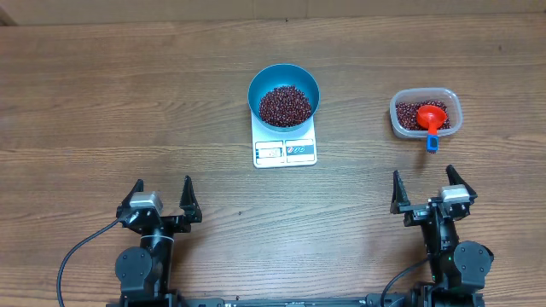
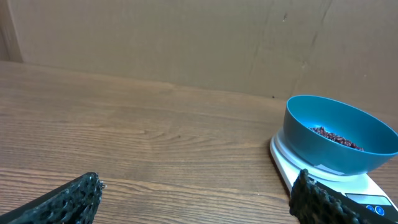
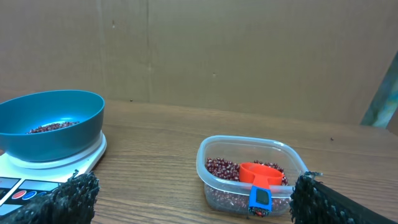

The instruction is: Scoop item into bowl and weigh 150g on scale

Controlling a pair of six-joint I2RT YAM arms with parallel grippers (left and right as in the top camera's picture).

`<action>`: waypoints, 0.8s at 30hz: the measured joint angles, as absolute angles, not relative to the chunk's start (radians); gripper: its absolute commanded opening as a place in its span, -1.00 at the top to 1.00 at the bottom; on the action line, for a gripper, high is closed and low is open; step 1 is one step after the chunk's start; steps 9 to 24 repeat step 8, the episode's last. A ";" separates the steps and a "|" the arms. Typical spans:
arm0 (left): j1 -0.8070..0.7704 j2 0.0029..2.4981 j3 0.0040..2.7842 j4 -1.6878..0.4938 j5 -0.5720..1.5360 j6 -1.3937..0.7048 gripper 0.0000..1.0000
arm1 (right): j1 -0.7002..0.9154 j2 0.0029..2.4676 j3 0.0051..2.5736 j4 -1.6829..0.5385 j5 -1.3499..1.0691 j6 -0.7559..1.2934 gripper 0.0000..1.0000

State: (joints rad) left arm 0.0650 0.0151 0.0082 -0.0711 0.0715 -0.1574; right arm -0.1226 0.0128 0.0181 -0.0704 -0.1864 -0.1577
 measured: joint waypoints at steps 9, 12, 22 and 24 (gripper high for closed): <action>0.065 0.015 0.008 -0.071 0.072 -0.157 -0.99 | -0.123 0.013 0.018 -0.071 -0.186 -0.157 -1.00; 0.065 0.015 0.008 -0.071 0.072 -0.157 -0.99 | -0.123 0.013 0.018 -0.071 -0.186 -0.157 -1.00; 0.065 0.015 0.008 -0.071 0.072 -0.157 -0.99 | -0.123 0.013 0.018 -0.071 -0.186 -0.157 -1.00; 0.065 0.015 0.008 -0.071 0.072 -0.157 -0.99 | -0.123 0.013 0.018 -0.071 -0.186 -0.157 -1.00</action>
